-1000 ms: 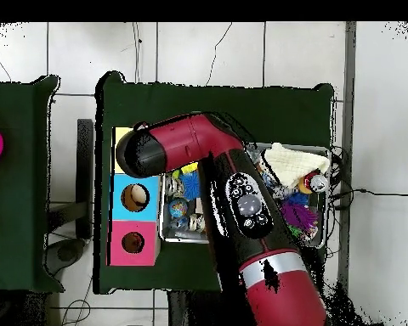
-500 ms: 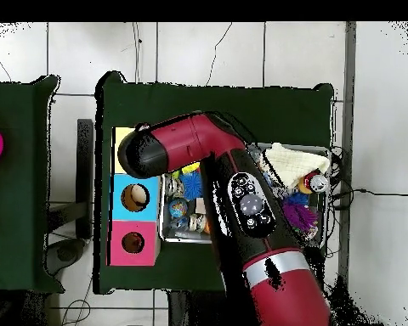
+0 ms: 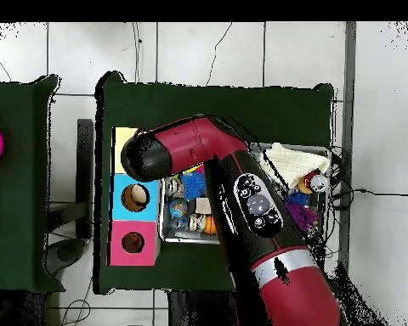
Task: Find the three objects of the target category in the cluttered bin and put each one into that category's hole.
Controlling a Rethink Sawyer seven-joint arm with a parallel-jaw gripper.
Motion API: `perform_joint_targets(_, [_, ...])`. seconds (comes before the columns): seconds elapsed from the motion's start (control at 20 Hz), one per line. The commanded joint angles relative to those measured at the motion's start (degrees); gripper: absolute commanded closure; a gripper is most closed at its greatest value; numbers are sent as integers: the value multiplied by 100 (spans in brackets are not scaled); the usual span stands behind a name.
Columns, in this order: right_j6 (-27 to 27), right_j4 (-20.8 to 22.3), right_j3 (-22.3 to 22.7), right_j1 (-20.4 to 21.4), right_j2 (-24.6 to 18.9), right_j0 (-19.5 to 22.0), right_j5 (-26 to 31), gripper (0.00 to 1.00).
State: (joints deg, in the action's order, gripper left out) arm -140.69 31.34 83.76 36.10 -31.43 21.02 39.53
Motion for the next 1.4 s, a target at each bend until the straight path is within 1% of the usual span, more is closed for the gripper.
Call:
perform_joint_targets(0.05, [2366,391,614,-127,-414,386,566,100])
perform_joint_targets(0.25, [2794,441,538,-218,-484,590,603,100])
perform_joint_targets(0.35, [2948,453,447,-269,-490,627,640,100])
perform_joint_targets(0.45, [2994,441,500,-200,-479,655,629,100])
perform_joint_targets(0.5, [3090,450,388,-246,-472,676,675,100])
perform_joint_targets(0.55, [3134,429,379,-225,-477,686,713,100])
perform_joint_targets(0.6, [3244,402,251,-282,-483,694,843,100])
perform_joint_targets(0.65, [3267,381,242,-275,-480,693,875,100])
perform_joint_targets(0.7, [3326,379,95,-354,-468,683,936,100])
perform_joint_targets(0.75, [3318,375,94,-350,-450,672,928,100])
perform_joint_targets(0.8, [3362,394,-61,-467,-431,641,968,100])
perform_joint_targets(0.85, [3366,399,-79,-509,-419,619,958,100])
perform_joint_targets(0.9, [3373,446,-222,-670,-401,580,899,100])
perform_joint_targets(0.95, [3346,483,-228,-693,-384,553,824,100])
perform_joint_targets(1.0, [3358,542,-354,-751,-351,481,850,100])
perform_joint_targets(1.05, [3370,570,-378,-743,-337,457,846,100])
perform_joint_targets(1.1, [3465,609,-519,-801,-337,429,910,100])
perform_joint_targets(1.15, [3521,615,-556,-821,-347,441,929,100])
perform_joint_targets(1.25, [3788,630,-730,-945,-412,548,1002,100])
perform_joint_targets(1.3, [4016,645,-935,-1075,-458,615,1112,100])
perform_joint_targets(1.4, [4277,655,-1100,-1174,-520,714,1229,100])
